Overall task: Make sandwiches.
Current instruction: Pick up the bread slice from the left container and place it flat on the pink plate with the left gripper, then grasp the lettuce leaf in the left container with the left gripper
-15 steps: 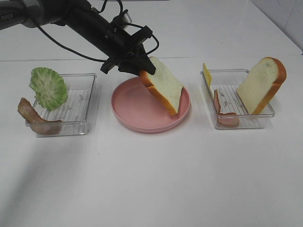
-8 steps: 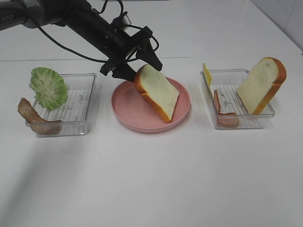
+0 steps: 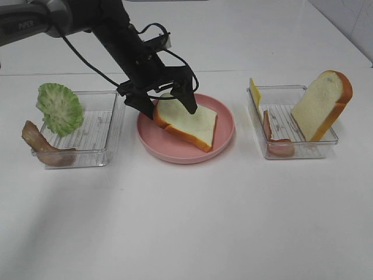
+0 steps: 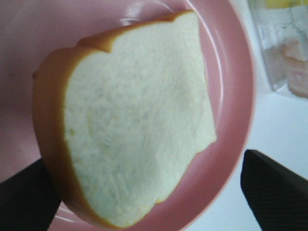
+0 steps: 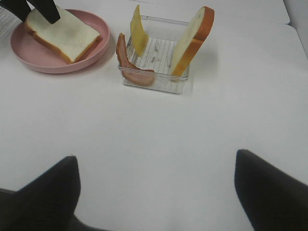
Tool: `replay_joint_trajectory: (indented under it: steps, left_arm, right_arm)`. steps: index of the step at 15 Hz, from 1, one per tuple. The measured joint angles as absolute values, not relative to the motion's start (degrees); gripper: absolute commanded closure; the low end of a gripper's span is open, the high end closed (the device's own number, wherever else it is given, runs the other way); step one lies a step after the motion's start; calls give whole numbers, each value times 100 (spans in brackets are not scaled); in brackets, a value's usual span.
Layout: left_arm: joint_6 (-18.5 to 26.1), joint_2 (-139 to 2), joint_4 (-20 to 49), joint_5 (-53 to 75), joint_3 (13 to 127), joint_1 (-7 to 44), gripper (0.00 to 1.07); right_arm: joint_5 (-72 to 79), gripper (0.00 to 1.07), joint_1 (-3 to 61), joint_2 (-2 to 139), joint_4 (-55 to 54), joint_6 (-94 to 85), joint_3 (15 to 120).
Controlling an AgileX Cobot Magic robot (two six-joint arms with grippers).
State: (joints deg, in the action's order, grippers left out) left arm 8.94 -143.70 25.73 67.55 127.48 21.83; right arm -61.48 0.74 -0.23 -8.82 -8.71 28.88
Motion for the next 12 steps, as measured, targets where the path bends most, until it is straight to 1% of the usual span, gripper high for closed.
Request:
replay_joint_trajectory:
  steps: [1, 2, 4, 7, 11, 12]
  left_arm:
    - [854, -14376, 2338, 6761, 12806, 2252, 15]
    - [739, -14376, 1919, 6767, 12949, 2372, 15]
    - [550, -14376, 1335, 6795, 13304, 2561, 15]
    - [384, -14376, 1031, 6927, 13470, 2659, 15]
    - [321, -14318, 590, 6984, 13677, 2664, 16]
    - [241, -14152, 493, 6984, 13694, 2659, 18]
  right_arm:
    - [-6148, 31, 74, -23, -882, -871, 2888]
    - [-6148, 31, 74, -23, -882, -871, 2888]
    - [-6148, 31, 74, -23, -882, -871, 2888]
    - [-6148, 31, 74, -23, -882, -871, 2888]
    - [-6148, 31, 74, -23, -882, -871, 2888]
    - [-6148, 31, 74, -23, -882, -871, 2888]
